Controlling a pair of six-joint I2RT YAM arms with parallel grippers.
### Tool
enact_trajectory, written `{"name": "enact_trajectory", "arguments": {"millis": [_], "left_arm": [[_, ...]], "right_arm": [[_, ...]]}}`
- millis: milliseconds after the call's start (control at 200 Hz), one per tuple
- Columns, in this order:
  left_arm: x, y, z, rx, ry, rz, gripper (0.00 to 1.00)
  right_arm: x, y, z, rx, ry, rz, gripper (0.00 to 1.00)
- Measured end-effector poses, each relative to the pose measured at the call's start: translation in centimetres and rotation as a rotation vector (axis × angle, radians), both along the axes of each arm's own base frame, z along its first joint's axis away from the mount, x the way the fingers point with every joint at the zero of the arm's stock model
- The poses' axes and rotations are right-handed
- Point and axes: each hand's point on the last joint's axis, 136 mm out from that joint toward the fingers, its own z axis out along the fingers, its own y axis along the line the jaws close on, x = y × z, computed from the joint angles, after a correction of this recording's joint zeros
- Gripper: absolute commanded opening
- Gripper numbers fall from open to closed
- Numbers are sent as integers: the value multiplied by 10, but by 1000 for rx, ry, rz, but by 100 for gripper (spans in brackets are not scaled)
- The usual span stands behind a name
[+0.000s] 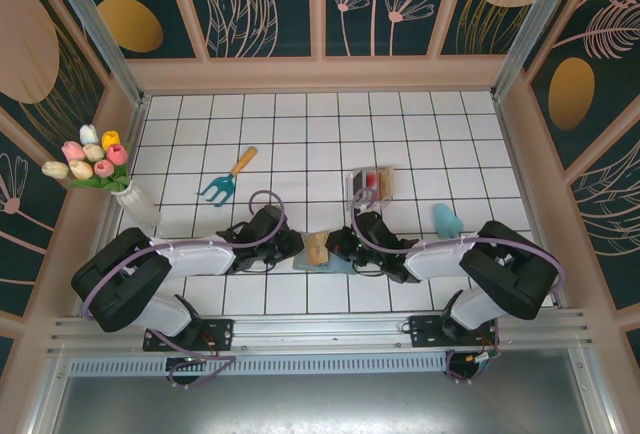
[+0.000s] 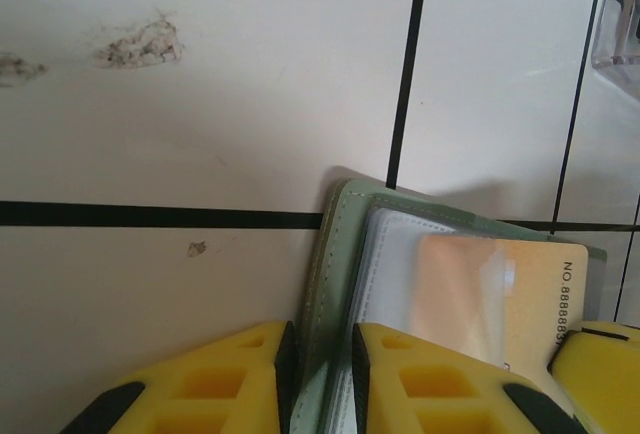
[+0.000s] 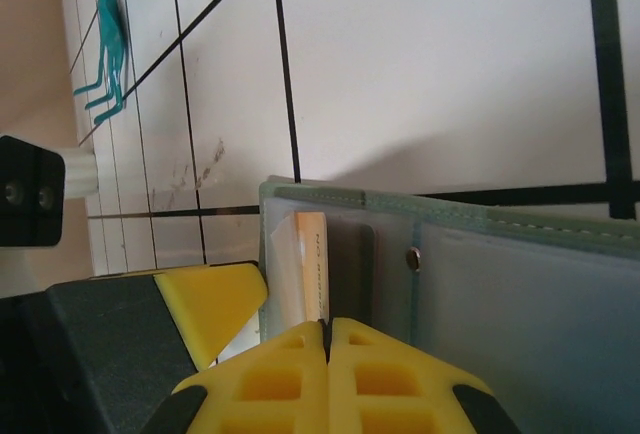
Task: Put the credit cards into the card holder
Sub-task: Insert the credit card into the card slot.
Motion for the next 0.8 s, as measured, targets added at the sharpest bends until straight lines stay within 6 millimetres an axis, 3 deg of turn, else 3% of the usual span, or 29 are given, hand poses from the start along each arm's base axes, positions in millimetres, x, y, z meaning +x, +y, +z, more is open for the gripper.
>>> {"name": "enact_trajectory", "arguments": {"millis": [275, 500, 625, 796], "left_arm": [[-7, 4, 1, -36, 8, 15, 28], [-8, 4, 1, -57, 9, 28, 28], [-8, 4, 2, -60, 11, 31, 28], [-8, 4, 2, -60, 11, 31, 28]], "right_arm": [[-7, 8, -12, 3, 43, -16, 10], [-10, 19, -9, -8, 54, 6, 17], [-13, 11, -13, -63, 65, 11, 30], [-19, 3, -2, -84, 59, 20, 28]]}}
